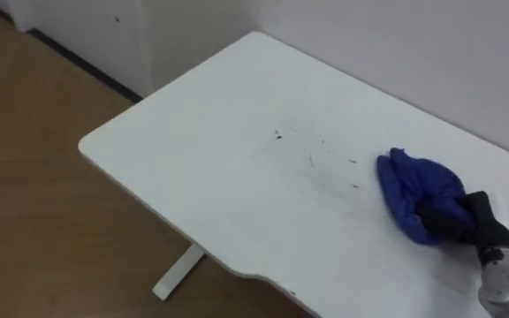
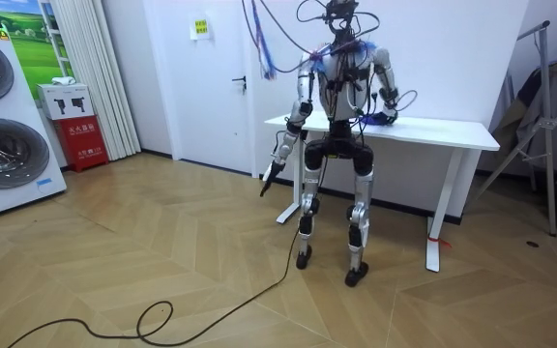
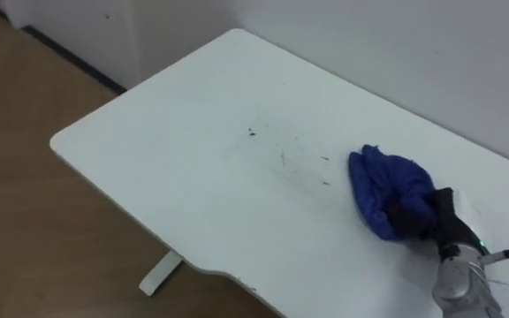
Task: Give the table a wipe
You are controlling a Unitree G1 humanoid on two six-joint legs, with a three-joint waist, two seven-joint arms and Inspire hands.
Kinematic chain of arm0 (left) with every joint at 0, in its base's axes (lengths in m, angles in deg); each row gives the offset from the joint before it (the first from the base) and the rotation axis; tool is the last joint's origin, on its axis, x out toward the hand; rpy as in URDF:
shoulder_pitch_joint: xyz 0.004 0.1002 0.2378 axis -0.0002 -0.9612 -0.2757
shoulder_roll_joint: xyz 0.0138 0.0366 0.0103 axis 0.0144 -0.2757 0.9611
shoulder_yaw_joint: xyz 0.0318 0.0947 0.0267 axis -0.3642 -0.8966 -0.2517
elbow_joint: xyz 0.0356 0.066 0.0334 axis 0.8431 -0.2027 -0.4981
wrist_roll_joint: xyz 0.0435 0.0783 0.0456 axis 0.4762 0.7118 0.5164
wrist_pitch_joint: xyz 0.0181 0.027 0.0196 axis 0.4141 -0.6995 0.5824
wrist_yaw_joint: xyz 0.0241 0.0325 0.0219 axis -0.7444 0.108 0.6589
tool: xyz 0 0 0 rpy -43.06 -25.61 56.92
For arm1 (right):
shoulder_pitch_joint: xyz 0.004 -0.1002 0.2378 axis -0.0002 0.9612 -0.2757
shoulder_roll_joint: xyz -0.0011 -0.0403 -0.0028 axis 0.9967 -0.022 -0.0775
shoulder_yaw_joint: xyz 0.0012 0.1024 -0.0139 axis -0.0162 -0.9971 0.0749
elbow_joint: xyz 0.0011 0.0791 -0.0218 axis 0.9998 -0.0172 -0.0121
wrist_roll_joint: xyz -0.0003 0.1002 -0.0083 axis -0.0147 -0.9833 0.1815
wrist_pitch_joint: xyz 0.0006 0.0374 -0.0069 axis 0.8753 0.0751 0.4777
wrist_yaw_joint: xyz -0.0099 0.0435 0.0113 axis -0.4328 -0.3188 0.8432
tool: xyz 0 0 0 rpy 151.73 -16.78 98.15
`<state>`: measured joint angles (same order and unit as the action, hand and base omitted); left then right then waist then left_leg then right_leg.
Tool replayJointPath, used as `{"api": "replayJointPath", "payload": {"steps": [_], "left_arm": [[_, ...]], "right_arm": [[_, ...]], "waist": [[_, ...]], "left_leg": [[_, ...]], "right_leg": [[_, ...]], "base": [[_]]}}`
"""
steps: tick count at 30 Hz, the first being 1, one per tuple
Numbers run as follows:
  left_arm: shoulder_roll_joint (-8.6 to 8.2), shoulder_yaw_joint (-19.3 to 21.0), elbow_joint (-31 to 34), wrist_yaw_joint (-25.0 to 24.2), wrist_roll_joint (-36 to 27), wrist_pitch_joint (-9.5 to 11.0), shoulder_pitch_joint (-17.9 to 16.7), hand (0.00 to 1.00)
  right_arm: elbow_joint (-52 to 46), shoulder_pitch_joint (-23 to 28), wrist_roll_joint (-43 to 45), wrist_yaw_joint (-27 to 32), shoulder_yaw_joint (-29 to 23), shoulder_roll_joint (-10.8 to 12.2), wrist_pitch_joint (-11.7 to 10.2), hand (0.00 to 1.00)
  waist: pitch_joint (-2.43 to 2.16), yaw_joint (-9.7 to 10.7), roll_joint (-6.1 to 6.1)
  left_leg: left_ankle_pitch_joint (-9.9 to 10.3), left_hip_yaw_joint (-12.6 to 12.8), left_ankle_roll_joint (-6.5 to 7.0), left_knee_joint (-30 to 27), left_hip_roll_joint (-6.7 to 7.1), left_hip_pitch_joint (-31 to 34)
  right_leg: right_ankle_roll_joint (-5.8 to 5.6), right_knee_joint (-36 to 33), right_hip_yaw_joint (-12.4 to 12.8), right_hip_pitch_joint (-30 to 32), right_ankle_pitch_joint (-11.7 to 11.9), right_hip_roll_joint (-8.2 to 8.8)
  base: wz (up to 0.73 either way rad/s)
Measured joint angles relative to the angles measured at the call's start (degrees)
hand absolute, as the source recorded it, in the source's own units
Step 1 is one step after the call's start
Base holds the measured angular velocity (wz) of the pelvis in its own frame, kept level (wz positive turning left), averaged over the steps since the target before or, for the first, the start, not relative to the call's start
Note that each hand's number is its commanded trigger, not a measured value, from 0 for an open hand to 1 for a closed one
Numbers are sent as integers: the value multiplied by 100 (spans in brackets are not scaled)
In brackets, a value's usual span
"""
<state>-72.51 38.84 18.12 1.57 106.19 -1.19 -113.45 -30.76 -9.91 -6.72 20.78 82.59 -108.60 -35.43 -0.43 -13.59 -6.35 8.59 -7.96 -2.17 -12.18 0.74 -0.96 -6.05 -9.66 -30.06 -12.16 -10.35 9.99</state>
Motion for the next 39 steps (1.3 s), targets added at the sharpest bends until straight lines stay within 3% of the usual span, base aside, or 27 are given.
{"api": "replayJointPath", "payload": {"steps": [3, 6, 8, 9, 11, 13, 17, 19, 22, 23, 24, 26, 28, 29, 32, 36, 39], "left_arm": [[11, -95, 47, 34, -10, 37, 274, 0], [-45, -400, 0, 99, -126, 9, 424, 0], [-171, -525, -6, 151, -126, -100, 495, 0], [-186, -559, -25, 166, -131, -131, 519, 0], [-203, -602, -174, 143, -114, -283, 559, 0], [-206, -615, -182, 100, -75, -368, 572, 0], [-195, -658, -101, -9, -75, -518, 473, 0], [-187, -655, -54, -7, -71, -597, 320, 0], [-191, -650, -25, -7, -108, -660, 0, 0], [-196, -653, -14, -7, -103, -660, -78, 0], [-205, -653, -8, -7, -108, -654, -124, 0], [-210, -624, 67, 13, -87, -590, -176, 0], [-205, -498, 93, 35, -60, -428, -113, 0], [-206, -377, 168, 81, -38, -325, -48, 0], [-188, -141, 261, 214, 170, -108, 30, 0], [-145, -103, 270, 345, 167, -105, 170, 0], [-158, -278, 129, 512, 102, -140, 241, 0]], "right_arm": [[11, 37, -25, 71, 53, -24, 72, 100], [-18, -174, -52, 173, 278, -23, 328, 100], [30, -613, -66, 183, 487, 56, 743, 100], [51, -738, -66, 180, 570, 85, 843, 100], [51, -1300, -45, 75, 994, 255, 1226, 100], [49, -1697, -16, -45, 1291, 380, 1344, 100], [11, -2381, 26, -411, 1550, 511, 1333, 100], [-62, -2393, 10, -424, 1553, 511, 1265, 100], [-106, -1916, 36, -389, 1551, 503, 1130, 100], [-91, -1505, 24, -162, 1422, 524, 803, 100], [-103, -1324, 70, -30, 1351, 538, 608, 100], [-112, -658, 232, 502, 1057, 540, 50, 100], [-279, -122, 287, 836, 650, 522, -134, 100], [-350, 229, 307, 1041, 410, 494, -168, 100], [-348, 888, 308, 1389, -229, 401, -270, 100], [-311, 1387, -84, 1458, -564, 179, -290, 100], [-243, 1241, -287, 1365, -554, 124, -58, 100]], "waist": [[-33, 57, 86], [-42, -37, 277], [-38, -256, 389], [-36, -325, 389], [-17, -495, 359], [10, -631, 341], [125, -911, 231], [118, -963, 181], [118, -782, 150], [138, -609, 183], [137, -474, 183], [112, -31, 136], [65, 174, 121], [-7, 318, 121], [-79, 603, 210], [-90, 762, 228], [-90, 701, 235]], "left_leg": [[33, 121, 13, -43, -20, -7], [81, 292, -36, -100, -100, -25], [67, 339, -58, -75, -163, -10], [61, 334, -67, -52, -170, -4], [25, 338, -111, -43, -263, 121], [-18, 350, -121, -21, -328, 152], [-108, 171, -154, 100, -296, 209], [-121, 89, -149, 151, -268, 187], [-117, 71, -142, 147, -218, 86], [-118, 75, -140, 145, -173, 4], [-120, 86, -138, 141, -138, -43], [-104, 249, -110, 141, -51, -228], [-61, 412, -42, 141, -49, -281], [-18, 538, 16, 142, -55, -301], [118, 829, 55, 141, -99, -489], [212, 1026, 26, 42, -163, -524], [196, 1187, 16, 32, -219, -554]], "right_leg": [[-26, 10, 64, 27, -15, 3], [-3, -33, 277, 55, -1, -42], [53, -34, 548, 256, 24, -121], [52, -51, 622, 335, 1, -140], [194, -112, 714, 572, 70, -245], [275, -120, 749, 652, 117, -310], [284, -161, 653, 719, 33, -312], [259, -156, 587, 681, 11, -292], [254, -95, 572, 459, 9, -269], [223, -74, 582, 330, -10, -229], [198, -65, 585, 245, -26, -205], [118, -1, 617, -7, -75, -121], [71, 1, 655, -20, -104, -98], [58, 21, 725, -9, -112, -96], [31, 1, 961, -52, -123, -90], [27, -12, 1144, -46, -123, -104], [74, -22, 1292, 29, -45, -144]], "base": [[-29], [-37], [-61], [-69], [-47], [-5], [22], [32], [38], [52], [54], [17], [-36], [-44], [-54], [-35], [-31]]}}
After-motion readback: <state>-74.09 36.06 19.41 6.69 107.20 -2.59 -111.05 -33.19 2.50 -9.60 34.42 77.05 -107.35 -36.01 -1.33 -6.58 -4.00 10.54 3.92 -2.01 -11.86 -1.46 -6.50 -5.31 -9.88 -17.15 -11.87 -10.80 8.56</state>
